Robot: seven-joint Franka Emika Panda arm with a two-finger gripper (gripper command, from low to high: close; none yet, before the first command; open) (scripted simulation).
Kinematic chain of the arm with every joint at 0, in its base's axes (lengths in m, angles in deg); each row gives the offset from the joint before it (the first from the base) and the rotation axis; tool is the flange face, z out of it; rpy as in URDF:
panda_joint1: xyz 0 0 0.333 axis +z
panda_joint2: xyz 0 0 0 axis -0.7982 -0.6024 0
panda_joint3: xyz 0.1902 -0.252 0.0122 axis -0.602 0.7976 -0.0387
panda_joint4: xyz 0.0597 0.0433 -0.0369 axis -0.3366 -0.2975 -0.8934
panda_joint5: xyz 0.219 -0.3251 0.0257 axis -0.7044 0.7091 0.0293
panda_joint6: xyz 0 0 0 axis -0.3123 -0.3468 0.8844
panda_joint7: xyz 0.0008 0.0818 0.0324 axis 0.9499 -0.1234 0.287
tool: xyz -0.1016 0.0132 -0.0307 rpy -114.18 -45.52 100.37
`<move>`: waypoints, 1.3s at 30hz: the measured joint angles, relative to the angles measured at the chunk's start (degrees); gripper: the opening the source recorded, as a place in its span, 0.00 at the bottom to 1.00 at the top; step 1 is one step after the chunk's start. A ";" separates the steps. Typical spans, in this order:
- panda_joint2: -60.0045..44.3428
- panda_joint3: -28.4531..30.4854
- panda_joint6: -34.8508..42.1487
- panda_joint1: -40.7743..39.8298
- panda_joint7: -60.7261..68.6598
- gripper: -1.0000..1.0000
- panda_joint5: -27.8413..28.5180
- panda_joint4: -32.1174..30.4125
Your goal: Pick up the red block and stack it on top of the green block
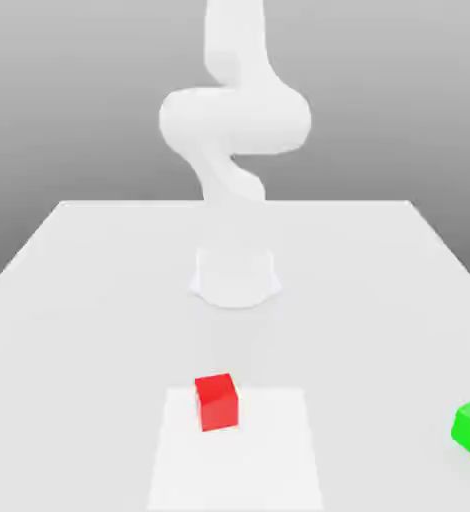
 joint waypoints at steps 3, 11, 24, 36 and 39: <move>-5.95 1.54 -4.12 0.82 2.89 0.50 -0.23 -4.68; -21.70 4.74 -14.90 2.57 10.20 0.50 -0.41 -16.89; -51.30 2.76 -37.13 0.22 19.79 0.50 -3.45 -27.09; -46.51 3.38 -33.03 0.24 18.08 0.00 -1.08 -27.78; -40.52 3.46 -27.89 -0.12 16.81 0.00 0.66 -28.65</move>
